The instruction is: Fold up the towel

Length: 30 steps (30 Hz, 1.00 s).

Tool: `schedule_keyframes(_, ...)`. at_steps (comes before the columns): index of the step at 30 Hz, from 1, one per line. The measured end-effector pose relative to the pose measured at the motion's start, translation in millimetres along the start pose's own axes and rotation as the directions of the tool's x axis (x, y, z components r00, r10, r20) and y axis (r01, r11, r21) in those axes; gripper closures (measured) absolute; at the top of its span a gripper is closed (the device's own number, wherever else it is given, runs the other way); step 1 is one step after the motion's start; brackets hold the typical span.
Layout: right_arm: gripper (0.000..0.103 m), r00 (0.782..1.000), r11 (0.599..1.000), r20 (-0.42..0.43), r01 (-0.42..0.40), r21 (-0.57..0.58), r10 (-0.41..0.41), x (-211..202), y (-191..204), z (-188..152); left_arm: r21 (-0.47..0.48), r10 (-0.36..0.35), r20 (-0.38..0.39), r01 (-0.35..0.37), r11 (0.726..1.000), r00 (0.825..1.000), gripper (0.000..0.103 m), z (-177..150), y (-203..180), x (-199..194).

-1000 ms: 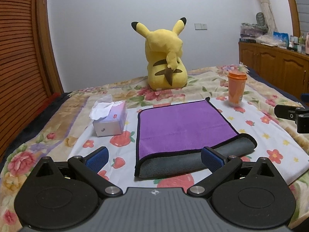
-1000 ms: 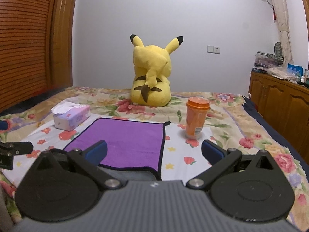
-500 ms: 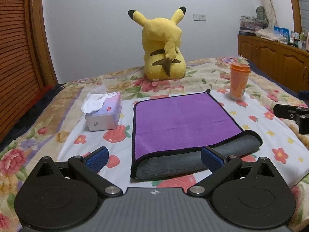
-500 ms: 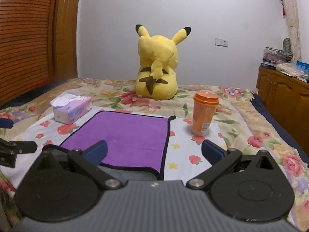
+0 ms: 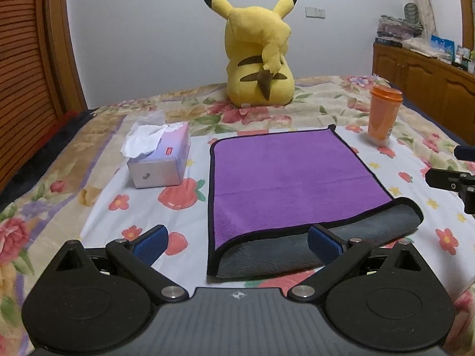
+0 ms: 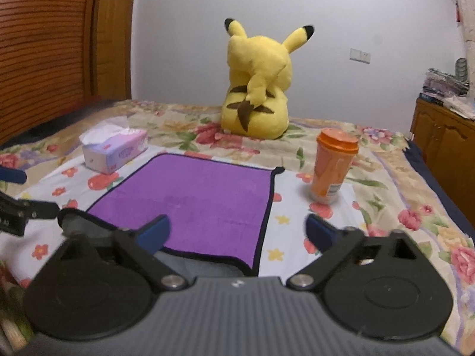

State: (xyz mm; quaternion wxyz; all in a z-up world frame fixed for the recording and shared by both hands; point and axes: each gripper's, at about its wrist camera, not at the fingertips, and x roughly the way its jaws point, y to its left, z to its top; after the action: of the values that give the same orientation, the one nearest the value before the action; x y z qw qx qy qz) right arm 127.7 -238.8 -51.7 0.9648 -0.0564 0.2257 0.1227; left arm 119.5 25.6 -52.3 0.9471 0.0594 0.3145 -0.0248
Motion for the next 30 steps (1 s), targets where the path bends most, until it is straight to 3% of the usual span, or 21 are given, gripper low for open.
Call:
schedule_keyframes(8,0.014,0.996,0.999,-0.086,-0.032,-0.002,0.031,20.4,0.0,-5.2,-0.005,-0.029,-0.075,0.028,1.000,0.997,0.012,1.4,10.5,26.8)
schedule_keyframes(16,0.015,0.980,0.997,-0.185,-0.076,-0.007,0.073,38.8,3.5,-14.2,-0.018,-0.041,-0.139,0.039,0.999,0.990,0.024,-1.5,21.6,48.2)
schedule_keyframes(30,0.017,0.952,0.994,-0.287,-0.099,0.038,0.106,68.3,-7.4,-22.0,-0.083,-0.105,-0.222,0.089,0.993,0.969,0.044,-7.0,37.0,75.3)
